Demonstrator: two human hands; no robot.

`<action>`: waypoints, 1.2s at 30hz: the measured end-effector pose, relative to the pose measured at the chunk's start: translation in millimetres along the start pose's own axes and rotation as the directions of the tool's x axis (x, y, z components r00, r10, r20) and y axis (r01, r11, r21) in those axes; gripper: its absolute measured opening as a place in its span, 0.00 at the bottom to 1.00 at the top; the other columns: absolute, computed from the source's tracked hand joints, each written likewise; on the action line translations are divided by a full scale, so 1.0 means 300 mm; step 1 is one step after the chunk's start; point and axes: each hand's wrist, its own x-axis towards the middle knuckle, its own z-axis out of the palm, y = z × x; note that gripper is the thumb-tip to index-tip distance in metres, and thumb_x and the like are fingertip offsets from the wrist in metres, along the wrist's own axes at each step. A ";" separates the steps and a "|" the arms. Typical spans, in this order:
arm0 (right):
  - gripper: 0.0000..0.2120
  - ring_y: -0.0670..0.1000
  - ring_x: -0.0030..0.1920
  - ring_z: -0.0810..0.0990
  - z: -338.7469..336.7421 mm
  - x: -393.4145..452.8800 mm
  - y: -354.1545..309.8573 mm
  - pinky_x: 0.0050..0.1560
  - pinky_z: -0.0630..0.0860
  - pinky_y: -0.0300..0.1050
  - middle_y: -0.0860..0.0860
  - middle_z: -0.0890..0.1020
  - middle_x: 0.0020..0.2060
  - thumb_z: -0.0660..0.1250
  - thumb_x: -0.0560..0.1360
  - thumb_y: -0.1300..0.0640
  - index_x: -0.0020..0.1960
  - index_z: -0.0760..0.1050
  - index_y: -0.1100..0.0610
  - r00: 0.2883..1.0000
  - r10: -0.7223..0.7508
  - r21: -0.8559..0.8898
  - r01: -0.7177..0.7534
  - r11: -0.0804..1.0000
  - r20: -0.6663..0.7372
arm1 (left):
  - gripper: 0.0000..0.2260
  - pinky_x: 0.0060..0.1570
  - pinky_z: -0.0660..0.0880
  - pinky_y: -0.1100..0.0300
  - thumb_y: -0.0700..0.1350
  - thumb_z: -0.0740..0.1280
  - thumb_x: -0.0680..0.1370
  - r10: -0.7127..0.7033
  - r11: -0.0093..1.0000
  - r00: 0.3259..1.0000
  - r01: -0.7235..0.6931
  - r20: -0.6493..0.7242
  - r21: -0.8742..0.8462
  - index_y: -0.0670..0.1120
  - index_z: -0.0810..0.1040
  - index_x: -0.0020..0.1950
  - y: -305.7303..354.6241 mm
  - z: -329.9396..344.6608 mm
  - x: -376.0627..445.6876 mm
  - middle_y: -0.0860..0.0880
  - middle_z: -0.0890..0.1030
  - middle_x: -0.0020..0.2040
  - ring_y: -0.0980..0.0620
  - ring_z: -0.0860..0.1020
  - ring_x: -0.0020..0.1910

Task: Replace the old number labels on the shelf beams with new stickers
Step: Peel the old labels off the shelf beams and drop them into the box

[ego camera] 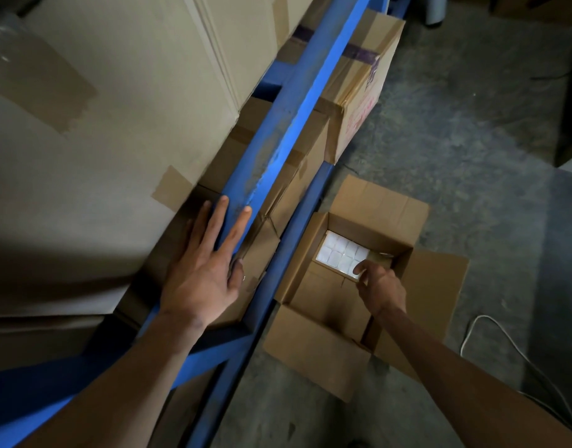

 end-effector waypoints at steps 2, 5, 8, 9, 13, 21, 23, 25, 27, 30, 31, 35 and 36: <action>0.12 0.56 0.54 0.80 -0.003 -0.004 -0.009 0.53 0.78 0.50 0.52 0.83 0.52 0.65 0.76 0.60 0.57 0.77 0.48 1.000 0.007 0.007 -0.007 1.000 0.020 | 0.35 0.71 0.68 0.42 0.48 0.64 0.77 -0.002 1.000 1.000 0.002 -0.001 -0.014 0.57 0.49 0.80 -0.003 0.002 0.000 0.49 0.47 0.82 0.44 0.50 0.80; 0.12 0.55 0.52 0.80 -0.009 -0.013 -0.009 0.52 0.79 0.50 0.52 0.83 0.51 0.65 0.76 0.60 0.56 0.78 0.48 0.999 -0.012 0.022 0.012 1.000 0.033 | 0.35 0.71 0.68 0.41 0.48 0.63 0.78 0.011 1.000 1.000 -0.011 -0.013 -0.025 0.57 0.49 0.80 -0.006 0.003 0.001 0.48 0.48 0.82 0.44 0.50 0.80; 0.12 0.53 0.50 0.80 -0.015 -0.030 -0.008 0.50 0.79 0.49 0.50 0.83 0.47 0.66 0.75 0.61 0.54 0.78 0.48 0.998 -0.053 0.053 0.050 0.997 0.041 | 0.34 0.71 0.68 0.43 0.48 0.62 0.78 0.022 1.000 0.999 -0.023 -0.029 -0.019 0.57 0.50 0.80 -0.008 0.006 -0.001 0.48 0.49 0.82 0.44 0.51 0.80; 0.12 0.53 0.50 0.80 -0.019 -0.038 -0.008 0.49 0.79 0.48 0.49 0.83 0.45 0.66 0.74 0.61 0.54 0.79 0.48 0.997 -0.064 0.060 0.062 0.996 0.035 | 0.33 0.71 0.68 0.43 0.48 0.62 0.78 0.023 1.000 0.999 -0.024 -0.036 -0.018 0.57 0.50 0.80 -0.010 0.008 -0.003 0.48 0.49 0.82 0.44 0.51 0.80; 0.11 0.53 0.46 0.81 -0.041 -0.075 -0.016 0.45 0.80 0.47 0.49 0.83 0.41 0.64 0.75 0.60 0.54 0.79 0.50 0.990 -0.140 0.127 0.135 0.983 0.027 | 0.34 0.73 0.64 0.42 0.46 0.63 0.78 0.018 1.000 0.998 -0.018 -0.060 0.004 0.56 0.51 0.80 -0.009 0.013 0.000 0.46 0.52 0.82 0.43 0.52 0.80; 0.11 0.45 0.44 0.80 -0.203 -0.254 -0.117 0.45 0.79 0.43 0.46 0.83 0.45 0.68 0.77 0.51 0.59 0.76 0.50 0.924 -0.358 0.294 0.381 0.876 -0.131 | 0.43 0.78 0.50 0.45 0.50 0.68 0.75 -0.078 0.989 0.995 0.069 0.070 0.131 0.54 0.41 0.80 0.053 -0.029 -0.017 0.48 0.46 0.82 0.46 0.46 0.81; 0.15 0.48 0.49 0.80 -0.260 -0.320 -0.168 0.50 0.79 0.48 0.48 0.83 0.49 0.67 0.78 0.48 0.63 0.74 0.51 0.903 -0.411 0.274 0.429 0.861 -0.124 | 0.44 0.78 0.48 0.45 0.54 0.67 0.75 -0.141 0.983 0.986 0.129 0.088 0.131 0.52 0.41 0.80 0.113 -0.060 -0.047 0.48 0.47 0.82 0.45 0.46 0.80; 0.17 0.49 0.51 0.81 -0.318 -0.396 -0.217 0.51 0.80 0.49 0.48 0.82 0.51 0.65 0.79 0.46 0.65 0.72 0.50 0.879 -0.461 0.257 0.477 0.841 -0.124 | 0.41 0.78 0.47 0.45 0.55 0.66 0.76 -0.138 0.987 0.987 0.130 0.086 0.092 0.50 0.43 0.81 0.179 -0.104 -0.118 0.47 0.48 0.82 0.45 0.47 0.80; 0.17 0.49 0.51 0.81 -0.377 -0.487 -0.273 0.50 0.77 0.44 0.49 0.82 0.51 0.64 0.79 0.45 0.65 0.72 0.50 0.854 -0.500 0.247 0.520 0.818 -0.142 | 0.38 0.79 0.48 0.47 0.55 0.64 0.77 -0.122 0.992 0.990 0.119 0.068 0.046 0.51 0.46 0.81 0.224 -0.172 -0.221 0.46 0.49 0.82 0.45 0.49 0.80; 0.16 0.47 0.51 0.80 -0.462 -0.642 -0.360 0.52 0.74 0.41 0.47 0.82 0.51 0.63 0.79 0.45 0.64 0.72 0.49 0.825 -0.538 0.283 0.566 0.775 -0.175 | 0.33 0.75 0.59 0.50 0.54 0.62 0.78 -0.146 0.989 0.989 0.146 -0.023 -0.014 0.51 0.53 0.80 0.266 -0.314 -0.368 0.46 0.56 0.81 0.46 0.56 0.78; 0.15 0.45 0.50 0.80 -0.489 -0.692 -0.387 0.53 0.75 0.42 0.47 0.82 0.51 0.64 0.79 0.46 0.64 0.72 0.49 0.813 -0.550 0.306 0.582 0.753 -0.194 | 0.31 0.74 0.61 0.50 0.54 0.61 0.78 -0.160 0.987 0.985 0.158 -0.061 -0.028 0.51 0.56 0.79 0.281 -0.366 -0.411 0.46 0.58 0.80 0.46 0.59 0.77; 0.13 0.34 0.48 0.79 -0.591 -0.944 -0.504 0.46 0.72 0.24 0.43 0.82 0.49 0.65 0.79 0.48 0.63 0.74 0.48 0.751 -0.586 0.407 0.659 0.633 -0.303 | 0.26 0.66 0.69 0.50 0.52 0.61 0.77 -0.180 0.983 0.962 0.171 -0.203 -0.062 0.50 0.66 0.75 0.335 -0.613 -0.623 0.47 0.68 0.75 0.47 0.68 0.72; 0.13 0.33 0.48 0.79 -0.612 -1.003 -0.535 0.45 0.73 0.24 0.43 0.82 0.49 0.65 0.79 0.47 0.62 0.74 0.47 0.737 -0.598 0.429 0.673 0.602 -0.316 | 0.25 0.65 0.70 0.50 0.51 0.61 0.77 -0.189 0.981 0.953 0.176 -0.235 -0.077 0.50 0.68 0.74 0.341 -0.669 -0.675 0.48 0.70 0.74 0.46 0.69 0.70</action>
